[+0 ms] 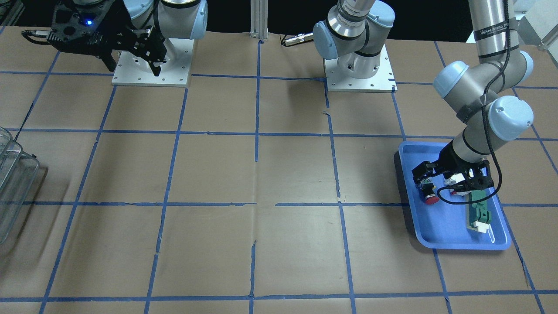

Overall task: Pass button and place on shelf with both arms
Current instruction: 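Close the left gripper on the red-capped button's black body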

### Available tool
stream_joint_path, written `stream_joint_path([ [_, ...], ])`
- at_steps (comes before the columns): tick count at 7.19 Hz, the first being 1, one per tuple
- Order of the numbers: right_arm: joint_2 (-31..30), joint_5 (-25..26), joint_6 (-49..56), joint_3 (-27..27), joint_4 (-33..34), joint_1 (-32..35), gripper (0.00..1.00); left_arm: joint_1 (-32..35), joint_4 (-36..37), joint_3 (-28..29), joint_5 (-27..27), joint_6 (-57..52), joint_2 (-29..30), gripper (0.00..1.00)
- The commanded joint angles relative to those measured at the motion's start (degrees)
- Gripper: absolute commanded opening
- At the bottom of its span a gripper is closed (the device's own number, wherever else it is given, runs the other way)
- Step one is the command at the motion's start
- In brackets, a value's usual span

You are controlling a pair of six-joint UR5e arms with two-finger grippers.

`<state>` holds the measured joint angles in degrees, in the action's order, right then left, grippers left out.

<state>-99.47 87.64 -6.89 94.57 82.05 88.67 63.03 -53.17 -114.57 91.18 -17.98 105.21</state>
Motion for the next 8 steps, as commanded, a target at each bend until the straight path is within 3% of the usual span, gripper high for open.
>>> stream_joint_path([
  [1, 0.1, -0.1, 0.2, 0.0, 0.0, -1.6, 1.00, -1.1, 2.8, -0.2, -0.2, -2.2, 2.7, 1.00],
  [4, 0.0, -0.2, 0.8, 0.1, -0.7, -3.6, 1.00, -2.4, 2.3, -1.2, -0.2, -3.7, 4.0, 0.94],
  [5, 0.0, -0.1, 0.8, 0.1, -0.6, -3.7, 1.00, -2.5, 3.1, -2.6, -0.1, -3.7, 3.9, 0.87],
  [6, 0.0, -0.1, 0.8, 0.1, -0.7, -3.7, 1.00, -2.5, 3.1, -2.7, -0.1, -3.9, 4.0, 0.64],
  [7, 0.1, -0.1, 0.8, 0.1, -0.5, -3.7, 1.00, -2.6, 3.1, -2.2, -0.2, -4.3, 4.0, 0.47],
  [8, 0.1, -0.2, 0.8, 0.1, -0.3, -3.7, 1.00, -2.6, 3.1, -2.7, -0.2, -4.2, 4.0, 0.39],
])
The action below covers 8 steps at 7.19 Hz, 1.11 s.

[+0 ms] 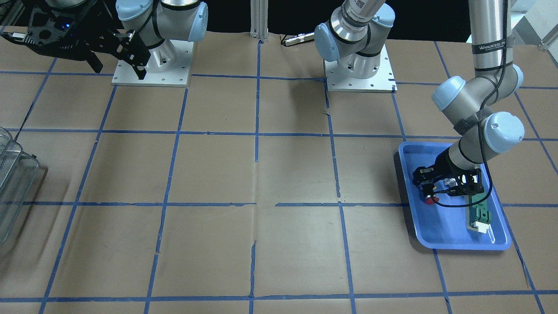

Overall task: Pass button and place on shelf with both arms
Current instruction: 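Close the left gripper on the red-capped button's black body, then lift the button with the left gripper and carry it toward the right gripper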

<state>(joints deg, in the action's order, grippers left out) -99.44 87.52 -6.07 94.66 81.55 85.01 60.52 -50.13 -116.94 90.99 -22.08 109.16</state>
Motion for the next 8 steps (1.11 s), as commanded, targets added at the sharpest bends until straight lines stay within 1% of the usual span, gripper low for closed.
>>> stream_joint_path([
  [1, 0.1, -0.1, 0.0, 0.0, 0.4, 0.0, 1.00, 0.0, 0.0, 0.0, -0.1, -0.2, -0.3, 0.21],
  [2, 0.2, -0.2, 0.0, 0.0, 0.5, 0.0, 1.00, 0.0, -0.1, -0.1, -0.1, -0.3, -1.0, 0.08],
  [3, 0.2, -0.4, -0.3, 0.0, 0.6, 0.0, 1.00, 0.9, -0.9, 0.6, -0.1, -2.3, -1.7, 0.04],
  [4, 0.2, -0.4, -0.8, 0.0, 0.6, -0.1, 1.00, 1.9, -1.7, 1.4, -0.1, -3.1, -2.4, 0.04],
  [5, 0.3, -0.4, -0.9, 0.0, 0.6, 0.0, 1.00, 4.9, -4.3, 3.1, -0.1, -6.7, -3.8, 0.03],
  [6, 0.3, -0.4, -1.0, -0.1, 1.4, -0.1, 1.00, 8.6, -8.5, 6.9, 0.0, -10.9, -5.5, 0.03],
  [7, 1.0, -0.6, -2.4, -0.1, 6.9, -0.6, 1.00, 11.7, -13.2, 11.0, 0.2, -19.9, -6.1, 0.03],
  [8, 2.2, -1.0, -4.4, -0.3, 6.4, -2.3, 1.00, 14.9, -16.6, 12.9, 0.1, -25.5, -6.7, 0.03],
])
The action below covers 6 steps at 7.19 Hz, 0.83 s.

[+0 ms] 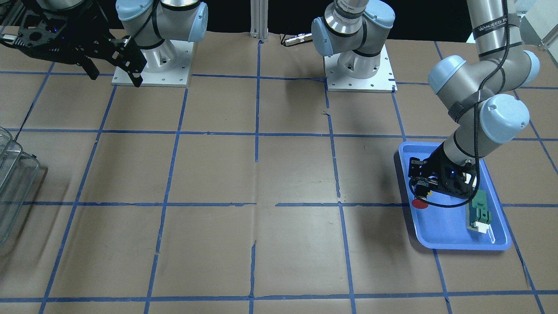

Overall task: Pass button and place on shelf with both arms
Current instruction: 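Lift the button with the left gripper and carry it toward the right gripper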

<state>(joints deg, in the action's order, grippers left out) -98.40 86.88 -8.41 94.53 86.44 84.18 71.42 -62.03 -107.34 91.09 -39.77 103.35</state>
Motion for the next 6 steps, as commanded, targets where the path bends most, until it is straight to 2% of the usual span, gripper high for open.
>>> stream_joint_path([
  [1, 1.4, -2.4, -2.2, -0.4, 1.6, -2.7, 1.00, 8.6, -5.2, 4.1, -0.7, -11.7, -1.5, 0.03],
  [3, 5.9, -11.4, -9.5, -2.0, 1.4, -5.0, 1.00, 17.6, -7.6, 9.7, -1.5, -17.0, -1.2, 0.00],
  [4, 8.1, -20.1, -14.1, -2.5, 1.4, -5.8, 1.00, 20.7, -8.2, 11.2, -5.7, -19.6, -1.1, 0.00],
  [6, 11.0, -29.4, -22.8, -3.2, 1.3, -7.7, 1.00, 24.7, -8.2, 14.3, -14.3, -23.6, -1.4, 0.00],
])
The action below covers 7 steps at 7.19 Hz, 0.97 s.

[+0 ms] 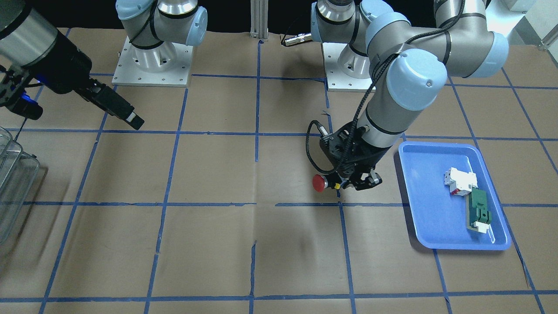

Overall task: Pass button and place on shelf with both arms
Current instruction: 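Lift the button with the left gripper and carry it toward the right gripper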

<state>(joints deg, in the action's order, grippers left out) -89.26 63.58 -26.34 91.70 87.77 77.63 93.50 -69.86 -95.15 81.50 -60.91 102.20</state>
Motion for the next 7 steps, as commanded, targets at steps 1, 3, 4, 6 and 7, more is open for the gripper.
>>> stream_joint_path([
  [1, 2.7, -10.2, -8.2, -0.4, -0.1, -1.8, 1.00, 4.7, -0.4, 3.5, -10.8, -2.8, 0.4, 0.00],
  [3, 3.5, -18.9, -18.4, -0.1, 0.1, -2.1, 1.00, 12.3, 0.1, 5.3, -11.3, -2.9, -0.2, 0.00],
  [4, 3.5, -20.8, -23.6, 0.4, 0.4, -2.0, 1.00, 15.0, 0.5, 6.7, -11.3, -2.3, -0.3, 0.00],
  [6, 2.6, -23.5, -25.2, 2.2, -0.5, -2.0, 1.00, 17.8, 1.4, 10.8, -11.4, -1.3, 1.0, 0.00],
  [7, 1.6, -23.6, -26.9, 2.5, -1.9, -2.0, 1.00, 19.1, 1.8, 12.3, -11.4, -1.3, 1.0, 0.00],
])
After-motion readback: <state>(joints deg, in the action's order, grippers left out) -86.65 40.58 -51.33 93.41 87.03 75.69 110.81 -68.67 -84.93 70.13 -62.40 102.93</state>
